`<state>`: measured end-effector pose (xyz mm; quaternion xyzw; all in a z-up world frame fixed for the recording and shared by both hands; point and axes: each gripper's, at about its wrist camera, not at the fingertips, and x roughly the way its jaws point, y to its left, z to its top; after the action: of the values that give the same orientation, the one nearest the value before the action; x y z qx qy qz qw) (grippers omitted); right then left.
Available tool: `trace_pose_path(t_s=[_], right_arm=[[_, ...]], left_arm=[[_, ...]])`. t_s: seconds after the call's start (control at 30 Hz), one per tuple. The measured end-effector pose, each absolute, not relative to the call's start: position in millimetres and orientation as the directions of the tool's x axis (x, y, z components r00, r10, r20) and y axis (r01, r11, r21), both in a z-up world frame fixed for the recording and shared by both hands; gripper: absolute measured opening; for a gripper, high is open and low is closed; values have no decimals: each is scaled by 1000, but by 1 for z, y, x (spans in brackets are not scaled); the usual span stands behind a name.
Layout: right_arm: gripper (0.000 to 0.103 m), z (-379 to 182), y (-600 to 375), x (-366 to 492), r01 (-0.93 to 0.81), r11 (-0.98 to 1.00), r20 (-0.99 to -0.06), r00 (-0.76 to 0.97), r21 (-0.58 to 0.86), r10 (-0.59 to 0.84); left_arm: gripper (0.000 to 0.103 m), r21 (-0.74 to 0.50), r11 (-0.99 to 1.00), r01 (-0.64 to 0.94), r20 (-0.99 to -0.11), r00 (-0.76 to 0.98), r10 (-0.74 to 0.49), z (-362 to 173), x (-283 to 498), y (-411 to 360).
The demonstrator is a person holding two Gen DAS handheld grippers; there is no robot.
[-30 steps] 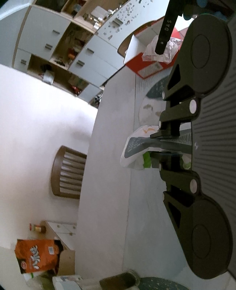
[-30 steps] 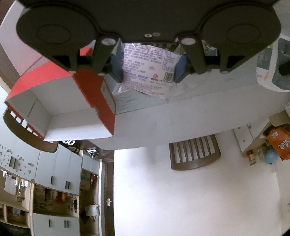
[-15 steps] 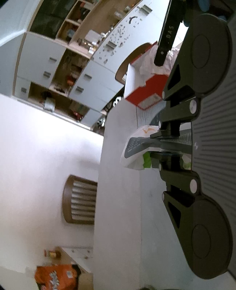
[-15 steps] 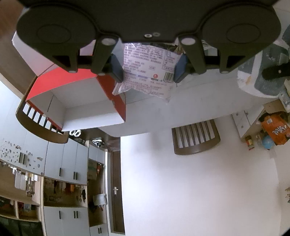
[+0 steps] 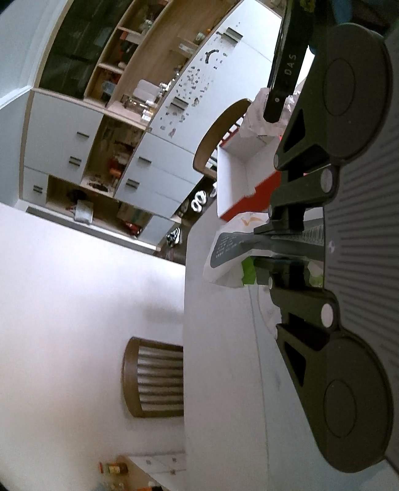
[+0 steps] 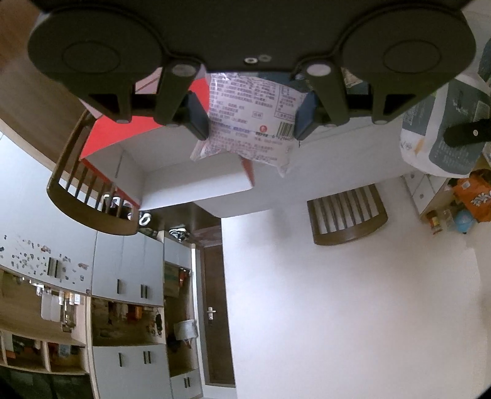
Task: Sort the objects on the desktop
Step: 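Carry both held packets over the red shoebox and lower them inside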
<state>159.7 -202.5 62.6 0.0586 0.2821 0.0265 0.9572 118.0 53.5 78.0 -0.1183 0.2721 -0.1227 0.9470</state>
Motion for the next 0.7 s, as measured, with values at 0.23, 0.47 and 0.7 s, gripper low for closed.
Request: trace_pose_path(t_s=[0.23, 0.47, 0.7], right_arm=[[61, 66, -240, 182, -30, 990, -535, 839, 135, 98], [61, 64, -279, 215, -62, 989, -543, 830, 133, 125], [61, 58, -314, 246, -103, 987, -560, 813, 125, 156]], left_arm=[[12, -289, 938, 189, -485, 816, -314, 83, 147, 3], [12, -301, 933, 197, -494, 805, -329, 79, 176, -50], [13, -308, 933, 187, -498, 804, -325, 78, 205, -93]])
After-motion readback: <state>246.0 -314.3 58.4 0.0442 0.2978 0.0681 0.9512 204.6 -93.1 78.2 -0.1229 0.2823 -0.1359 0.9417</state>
